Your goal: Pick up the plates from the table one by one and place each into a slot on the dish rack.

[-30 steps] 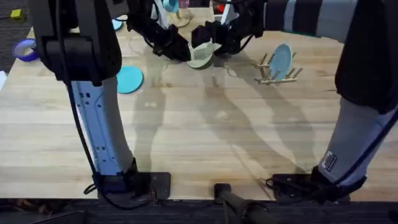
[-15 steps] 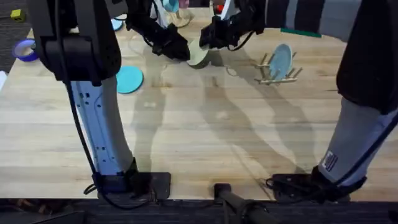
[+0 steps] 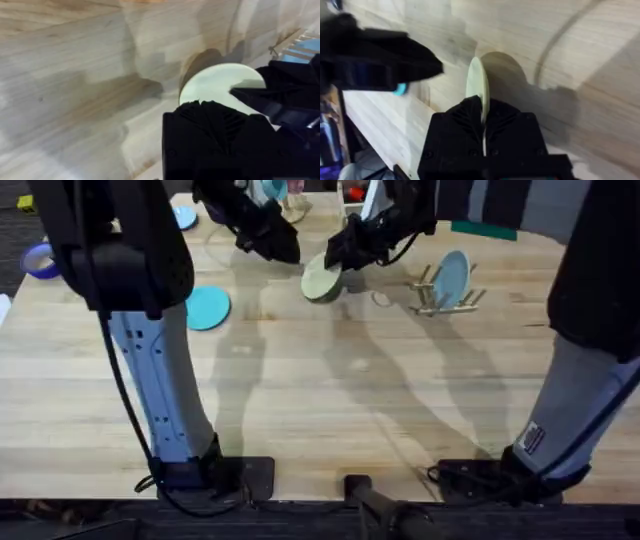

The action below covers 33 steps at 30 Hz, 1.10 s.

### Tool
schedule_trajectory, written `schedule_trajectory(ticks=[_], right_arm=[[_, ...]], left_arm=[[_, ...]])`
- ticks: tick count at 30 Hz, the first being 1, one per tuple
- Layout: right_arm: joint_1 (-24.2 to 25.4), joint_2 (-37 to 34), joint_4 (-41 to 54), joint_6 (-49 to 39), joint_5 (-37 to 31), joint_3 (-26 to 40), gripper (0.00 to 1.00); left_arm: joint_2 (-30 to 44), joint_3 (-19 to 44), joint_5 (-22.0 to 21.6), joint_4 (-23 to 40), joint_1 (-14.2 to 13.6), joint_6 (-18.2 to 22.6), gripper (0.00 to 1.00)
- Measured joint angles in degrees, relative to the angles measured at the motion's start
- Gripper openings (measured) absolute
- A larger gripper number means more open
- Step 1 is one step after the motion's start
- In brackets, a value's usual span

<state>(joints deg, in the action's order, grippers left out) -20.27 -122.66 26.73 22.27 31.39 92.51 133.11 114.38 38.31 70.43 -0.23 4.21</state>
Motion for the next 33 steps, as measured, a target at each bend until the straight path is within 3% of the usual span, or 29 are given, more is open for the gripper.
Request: schedule_trajectory(ticks=[12,22,33], right_arm=[[0.4,11.6,8.6,-9.7,-5.5,0.0,0.029],[0.7,27.2,17.8,-16.8,-16.9,0.0,0.03],[0.7,40.9,27.5,-18.9,-34.0,0.0,0.03]], left_arm=[[-17.6,3.5,-7.6,9.1,0.0,1.4,0.041],[-32.1,3.6,-15.1,15.4,0.0,1.8,0.041],[-47.9,3.6,-22.3,22.2,0.0,2.1,0.041]])
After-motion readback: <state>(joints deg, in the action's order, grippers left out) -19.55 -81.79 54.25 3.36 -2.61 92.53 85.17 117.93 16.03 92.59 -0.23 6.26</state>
